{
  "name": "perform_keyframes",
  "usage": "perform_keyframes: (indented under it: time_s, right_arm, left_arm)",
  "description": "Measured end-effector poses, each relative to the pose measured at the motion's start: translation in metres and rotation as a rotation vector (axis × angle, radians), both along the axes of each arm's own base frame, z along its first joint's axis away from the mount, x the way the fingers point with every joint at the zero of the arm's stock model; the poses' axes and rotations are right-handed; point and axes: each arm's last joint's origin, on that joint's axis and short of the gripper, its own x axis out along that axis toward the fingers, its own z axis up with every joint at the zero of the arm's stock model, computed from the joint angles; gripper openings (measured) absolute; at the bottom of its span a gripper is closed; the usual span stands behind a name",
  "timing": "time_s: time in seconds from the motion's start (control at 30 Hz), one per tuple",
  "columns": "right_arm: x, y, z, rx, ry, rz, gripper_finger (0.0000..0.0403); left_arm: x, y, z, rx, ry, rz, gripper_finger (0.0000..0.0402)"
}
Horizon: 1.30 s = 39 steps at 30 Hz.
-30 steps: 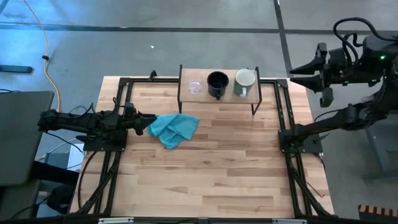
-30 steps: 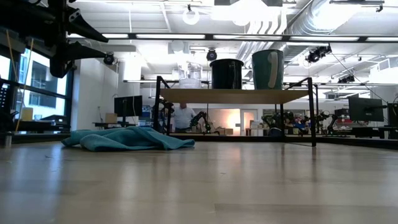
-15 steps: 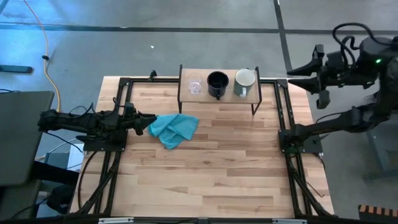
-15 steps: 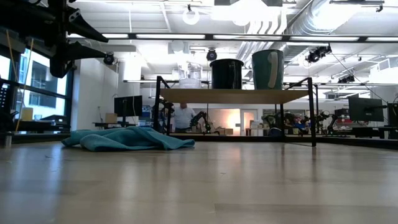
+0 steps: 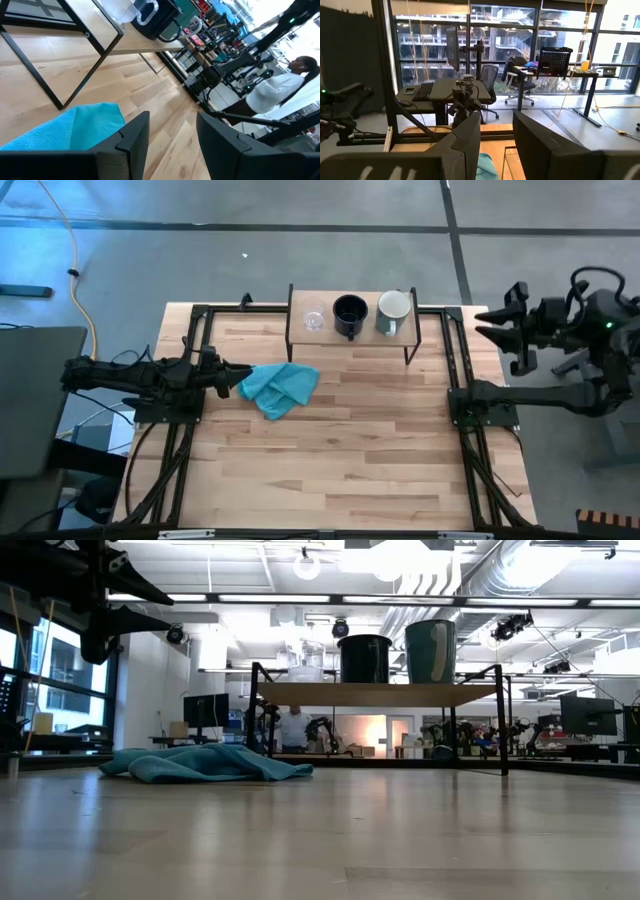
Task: Stack small to large cups/mugs on shelf
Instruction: Return to Home Position
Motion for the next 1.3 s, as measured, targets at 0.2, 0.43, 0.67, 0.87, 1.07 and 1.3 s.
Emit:
perform_keyframes:
  time_s: [0.2,0.43,0.67,0.87,1.07,1.3]
  right_arm:
    - [-0.008,0.002,-0.038,0.058,-0.034,0.006,0.0108]
    - [0.006,-0.001,-0.079,0.142,-0.020,0.040,0.0108]
    - [0.040,-0.005,-0.120,0.185,-0.012,0.215,0.0108]
    - [0.060,-0.010,-0.149,0.187,-0.041,0.257,0.0108]
    - [0.069,-0.010,-0.167,0.168,-0.021,0.282,0.0108]
    - [0.079,-0.005,-0.190,0.167,-0.009,0.308,0.0108]
  left_arm:
    - [0.001,0.000,0.003,0.001,-0.034,0.000,0.0152]
    - [0.001,0.000,0.007,0.007,-0.070,-0.001,0.0152]
    - [0.004,0.000,0.008,0.003,-0.086,-0.008,0.0152]
    - [0.012,-0.001,0.005,-0.001,-0.049,-0.021,0.0152]
    - [0.021,-0.002,0.003,-0.014,-0.033,-0.063,0.0152]
    - [0.032,-0.002,0.008,0.060,-0.074,-0.088,0.0152]
